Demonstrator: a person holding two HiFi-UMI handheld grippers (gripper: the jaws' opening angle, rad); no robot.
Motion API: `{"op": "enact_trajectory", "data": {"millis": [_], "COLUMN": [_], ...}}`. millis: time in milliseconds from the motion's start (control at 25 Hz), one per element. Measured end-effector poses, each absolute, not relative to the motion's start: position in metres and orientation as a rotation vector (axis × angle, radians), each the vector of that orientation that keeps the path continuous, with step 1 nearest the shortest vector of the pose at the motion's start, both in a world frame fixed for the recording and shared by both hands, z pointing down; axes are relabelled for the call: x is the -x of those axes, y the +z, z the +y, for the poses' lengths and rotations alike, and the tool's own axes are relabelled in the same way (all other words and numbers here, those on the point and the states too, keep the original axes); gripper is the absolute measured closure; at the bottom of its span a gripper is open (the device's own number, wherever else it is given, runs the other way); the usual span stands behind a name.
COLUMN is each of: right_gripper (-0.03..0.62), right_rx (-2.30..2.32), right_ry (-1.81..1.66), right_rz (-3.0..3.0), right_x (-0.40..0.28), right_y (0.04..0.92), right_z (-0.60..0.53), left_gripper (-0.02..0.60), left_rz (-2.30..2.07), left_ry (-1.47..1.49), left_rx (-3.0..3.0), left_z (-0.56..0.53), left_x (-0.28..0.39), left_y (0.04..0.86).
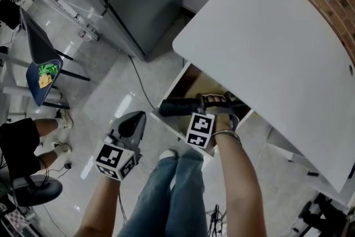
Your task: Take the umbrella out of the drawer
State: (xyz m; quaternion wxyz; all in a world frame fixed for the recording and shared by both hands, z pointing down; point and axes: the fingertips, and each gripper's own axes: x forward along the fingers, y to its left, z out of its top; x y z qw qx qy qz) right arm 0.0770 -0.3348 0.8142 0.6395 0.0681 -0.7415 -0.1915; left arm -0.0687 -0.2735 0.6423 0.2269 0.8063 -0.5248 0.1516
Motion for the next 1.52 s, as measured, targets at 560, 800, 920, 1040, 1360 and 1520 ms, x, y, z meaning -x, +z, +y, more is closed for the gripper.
{"op": "enact_trajectory", "data": {"millis": [560,800,920,1040,1360,1520], "right_gripper": [0.333,0.333,0.333,0.333,0.333,0.332], "right_rx": [-0.266,-0.311,-0.338,-0.372,-0.470,-0.516], "right_ry": [-0.329,-0.293,-0.278,-0.254,-0.189,-0.185], "right_rz": [-1.771,-1.778,-1.785,-1.798,-1.832,-1.856], "right_x": [-0.046,-0.046,-0.046,-0.044,-0.036,-0.037], "right_y": [0.754,0.719,0.699,0.679,0.627,0.596], "right_z": [-0.310,-0.302,-0.298,-0.294,-0.282,-0.272], "left_gripper": [0.583,0.583,0.583,0.583,0.583,0.583], "left_rz": [-1.427,-1.459,-1.474,-1.482,-1.490,-1.483], "left_ry": [0.411,0.371,0.361,0.357,0.285,0.262], "left_rx": [-2.249,-2.278,-2.295,-2.303,-2.345,-2.408], "left_z": [-0.253,-0.254,-0.253,-0.250,-0.249,-0.253], "left_x": [0.068,0.077,0.083,0.089,0.095,0.090], "left_y": [0.598,0.563,0.544,0.528,0.482,0.452]}}
